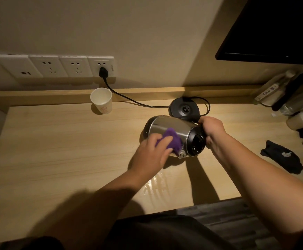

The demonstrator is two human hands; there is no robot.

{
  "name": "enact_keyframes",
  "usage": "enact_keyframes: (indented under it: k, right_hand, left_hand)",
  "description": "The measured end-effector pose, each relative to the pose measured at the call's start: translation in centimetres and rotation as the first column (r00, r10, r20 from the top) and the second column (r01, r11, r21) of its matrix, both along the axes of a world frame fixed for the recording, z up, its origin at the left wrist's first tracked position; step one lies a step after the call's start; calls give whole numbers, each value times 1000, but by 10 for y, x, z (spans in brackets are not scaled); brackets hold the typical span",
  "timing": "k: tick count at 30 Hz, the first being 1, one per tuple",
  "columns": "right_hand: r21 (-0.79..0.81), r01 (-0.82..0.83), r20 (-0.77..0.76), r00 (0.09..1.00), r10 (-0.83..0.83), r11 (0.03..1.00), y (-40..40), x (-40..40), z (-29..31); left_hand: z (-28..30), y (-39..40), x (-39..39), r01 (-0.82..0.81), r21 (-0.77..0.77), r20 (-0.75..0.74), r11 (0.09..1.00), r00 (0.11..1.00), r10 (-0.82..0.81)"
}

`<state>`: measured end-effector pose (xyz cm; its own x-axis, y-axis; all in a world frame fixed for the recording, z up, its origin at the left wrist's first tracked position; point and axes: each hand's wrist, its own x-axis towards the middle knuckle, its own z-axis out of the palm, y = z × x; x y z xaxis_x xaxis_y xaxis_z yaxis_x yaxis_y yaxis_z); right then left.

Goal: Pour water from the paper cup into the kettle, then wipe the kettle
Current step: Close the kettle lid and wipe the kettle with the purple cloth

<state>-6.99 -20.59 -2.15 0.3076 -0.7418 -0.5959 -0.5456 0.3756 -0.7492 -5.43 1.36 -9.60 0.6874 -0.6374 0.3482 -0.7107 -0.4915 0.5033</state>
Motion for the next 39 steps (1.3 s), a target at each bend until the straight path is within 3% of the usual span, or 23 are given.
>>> enact_keyframes:
  k: [5,9,11,14,17,22,28,33,39]
  right_hand:
    - [-4,-21,8,1000,21,1000,-3,0,0]
    - [10,-14,32,999,13,1000,-5,-2,-2]
    - [-13,-55,58,997,55,998,-4,-3,-2]
    - [-73,-177,81,980,183,981,-2,-6,-1]
    - [-161,-326,69,938,340,932,2,-10,4]
    - [-310,-467,73,857,510,828,7,-11,12]
    - [-374,-521,78,807,586,768,6,-15,11]
    - [-371,-467,103,838,535,803,6,-17,8]
    - [-289,-366,106,906,410,884,1,-16,5]
  left_hand:
    - [-12,1,-5,91,2,94,996,991,-90]
    - [-32,31,10,-71,109,14,992,997,70]
    - [-33,43,17,-137,114,-103,984,984,149]
    - [-14,42,32,-211,0,-417,977,888,192]
    - [15,20,68,-240,-51,-557,969,812,172]
    - [41,-10,133,58,109,-579,992,815,16]
    - [36,-34,156,311,275,-647,910,760,-65]
    - [20,-35,140,218,187,-644,958,764,-48]
    - [-6,-10,95,-44,3,-527,999,849,39]
